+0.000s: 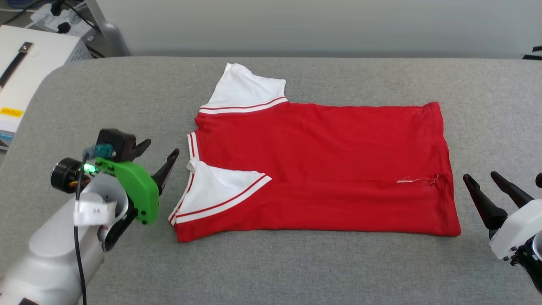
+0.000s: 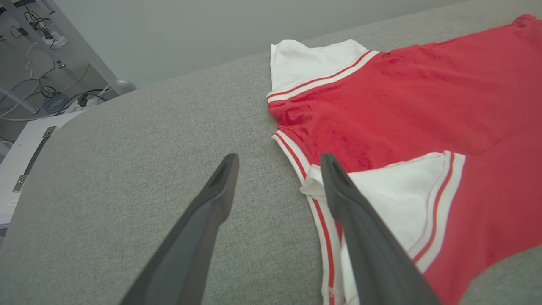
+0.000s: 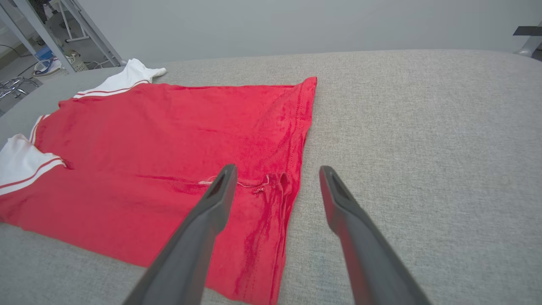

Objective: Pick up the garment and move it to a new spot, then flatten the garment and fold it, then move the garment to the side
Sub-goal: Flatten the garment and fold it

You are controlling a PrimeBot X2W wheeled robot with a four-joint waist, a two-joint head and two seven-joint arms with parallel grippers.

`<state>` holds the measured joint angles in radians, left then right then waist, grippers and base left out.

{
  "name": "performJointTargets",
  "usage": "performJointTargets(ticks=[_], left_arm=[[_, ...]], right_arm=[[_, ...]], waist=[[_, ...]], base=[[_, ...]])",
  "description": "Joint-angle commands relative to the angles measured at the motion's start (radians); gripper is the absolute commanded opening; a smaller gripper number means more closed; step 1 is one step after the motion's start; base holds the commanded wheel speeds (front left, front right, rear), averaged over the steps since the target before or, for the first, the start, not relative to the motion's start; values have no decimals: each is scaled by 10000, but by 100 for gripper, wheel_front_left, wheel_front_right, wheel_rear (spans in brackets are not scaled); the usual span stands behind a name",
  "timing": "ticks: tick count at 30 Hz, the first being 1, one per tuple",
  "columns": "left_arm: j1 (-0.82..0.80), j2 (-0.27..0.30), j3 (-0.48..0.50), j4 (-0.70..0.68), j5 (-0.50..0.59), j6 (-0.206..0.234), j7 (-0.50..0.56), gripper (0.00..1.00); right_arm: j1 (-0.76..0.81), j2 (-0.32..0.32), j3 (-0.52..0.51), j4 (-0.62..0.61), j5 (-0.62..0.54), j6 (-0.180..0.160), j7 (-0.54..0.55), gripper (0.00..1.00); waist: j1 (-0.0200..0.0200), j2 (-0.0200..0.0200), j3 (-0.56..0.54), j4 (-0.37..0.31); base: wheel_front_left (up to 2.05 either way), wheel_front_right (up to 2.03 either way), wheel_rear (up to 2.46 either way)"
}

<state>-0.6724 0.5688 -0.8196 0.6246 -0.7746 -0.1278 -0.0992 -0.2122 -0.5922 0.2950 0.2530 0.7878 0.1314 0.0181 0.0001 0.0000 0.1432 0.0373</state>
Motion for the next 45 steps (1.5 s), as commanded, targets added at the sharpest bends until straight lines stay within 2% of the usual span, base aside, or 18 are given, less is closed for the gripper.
performJointTargets(ticks=[1, 9, 12, 13, 17, 24, 27, 32, 33, 34, 35, 41, 45], left_arm=[[-284, 124, -55, -264, -354, -28, 353, 100], [-992, 717, -897, -1609, -2326, -28, 4863, 100], [-1087, 828, -1195, -1866, -2801, -28, 6175, 100], [-1091, 914, -1478, -1950, -2979, -28, 7007, 100], [-897, 891, -1643, -1705, -3130, -2, 7377, 100], [-473, 566, -1599, -819, -3671, 11, 7412, 100], [-447, 502, -1904, -527, -3456, -4, 7476, 100], [-192, 225, -2051, -99, -3740, -21, 7389, 100], [-154, 196, -2101, -128, -3820, -23, 7387, 86], [-170, 211, -2160, -161, -3777, -24, 7304, 23], [-200, 247, -2247, -209, -3694, -24, 7176, 0], [-410, 638, -2391, -644, -3665, -27, 6391, 0], [-551, 930, -2344, -1042, -3659, -27, 5808, 0]], right_arm=[[174, 42, -107, -151, -132, -7, 89, 100], [607, 392, -672, -788, -768, -7, 722, 100], [658, 538, -844, -930, -893, -7, 905, 100], [663, 706, -951, -1027, -990, -7, 1072, 100], [594, 893, -983, -1090, -1076, -7, 1219, 100], [332, 1076, -930, -1092, -1141, -7, 1358, 100], [186, 1116, -902, -1050, -1162, -7, 1354, 100], [-55, 1164, -824, -942, -1206, -7, 1289, 100], [-105, 1156, -810, -933, -1211, -7, 1291, 100], [-142, 1139, -808, -937, -1218, -7, 1288, 100], [-184, 1102, -816, -950, -1240, -7, 1274, 100], [-429, 621, -812, -1256, -1537, -7, 1432, 100], [-781, 92, -744, -1569, -1614, -7, 2028, 100]], waist=[[-1, 0, -205, 104], [-1, 0, -275, 136], [-1, 0, -194, 77], [-1, 0, -63, -15], [-1, 0, 155, -177], [-1, 0, 647, -410], [-1, 0, 880, -468], [-1, 0, 1093, -506], [-1, 0, 1110, -498], [-1, 0, 1115, -485], [-1, 0, 1102, -464], [-1, 0, 844, -360], [-1, 0, 667, -306]], base=[[0, 0, 0], [0, 0, 0], [0, 0, 0], [0, 0, 0], [0, 0, 0], [0, 0, 0], [0, 0, 0], [0, 0, 0], [0, 0, 0], [0, 0, 0], [0, 0, 0], [0, 0, 0], [0, 0, 0]])
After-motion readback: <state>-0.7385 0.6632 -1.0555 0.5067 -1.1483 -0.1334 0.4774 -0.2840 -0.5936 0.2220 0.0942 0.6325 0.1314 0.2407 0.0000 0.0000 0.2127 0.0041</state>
